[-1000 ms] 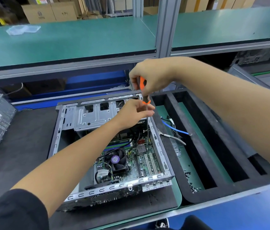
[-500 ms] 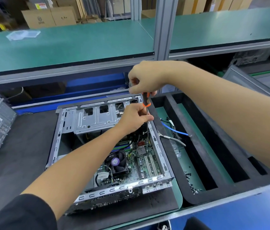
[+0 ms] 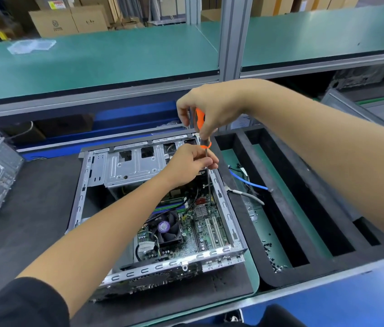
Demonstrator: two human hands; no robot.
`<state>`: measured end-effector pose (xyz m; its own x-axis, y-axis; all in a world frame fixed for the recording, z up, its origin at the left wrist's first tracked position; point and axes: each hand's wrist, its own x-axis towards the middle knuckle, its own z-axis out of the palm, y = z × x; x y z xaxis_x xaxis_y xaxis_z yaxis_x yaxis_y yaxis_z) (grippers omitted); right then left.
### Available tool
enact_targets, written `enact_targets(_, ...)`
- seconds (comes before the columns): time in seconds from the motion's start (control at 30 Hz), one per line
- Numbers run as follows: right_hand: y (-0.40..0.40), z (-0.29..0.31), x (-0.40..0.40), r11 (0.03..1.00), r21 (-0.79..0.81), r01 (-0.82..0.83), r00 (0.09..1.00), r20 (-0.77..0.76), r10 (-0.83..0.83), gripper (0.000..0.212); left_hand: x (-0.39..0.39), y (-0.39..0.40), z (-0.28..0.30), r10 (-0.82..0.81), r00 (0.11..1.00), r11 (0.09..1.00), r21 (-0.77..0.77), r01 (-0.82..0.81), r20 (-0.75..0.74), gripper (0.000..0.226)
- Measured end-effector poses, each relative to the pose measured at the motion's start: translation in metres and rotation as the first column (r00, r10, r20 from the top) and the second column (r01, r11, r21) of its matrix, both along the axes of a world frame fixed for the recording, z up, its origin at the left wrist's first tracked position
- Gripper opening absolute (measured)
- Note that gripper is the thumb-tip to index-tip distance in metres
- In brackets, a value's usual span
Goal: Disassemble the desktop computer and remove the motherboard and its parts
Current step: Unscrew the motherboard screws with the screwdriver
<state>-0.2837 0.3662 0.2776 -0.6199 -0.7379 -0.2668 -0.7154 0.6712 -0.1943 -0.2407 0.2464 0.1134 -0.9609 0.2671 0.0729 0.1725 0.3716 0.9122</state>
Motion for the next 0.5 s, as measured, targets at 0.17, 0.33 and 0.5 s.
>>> enact_targets(0.17,-0.0005,-0.0014,0.0018,0.999,-0.013,0.036,0.999,-0.039,-0.036,0.03,0.0004,0.001,-0.0001,0.073,0.997,0.997,-0.03,-0.074,-0.037,0.025)
enact_targets(0.33,-0.0042,-0.0051,0.0017,0.992,-0.018,0.121,0.984,-0.129,-0.122,0.046,-0.0024,0.0013,-0.0009,0.126,0.991,0.991,-0.032,-0.128,-0.049,0.026)
enact_targets(0.5,-0.003,-0.004,0.0068,0.993,-0.017,0.119,0.989,-0.087,-0.12,0.031,0.0005,0.0008,-0.0004,0.146,0.986,0.985,-0.079,-0.152,-0.075,0.032)
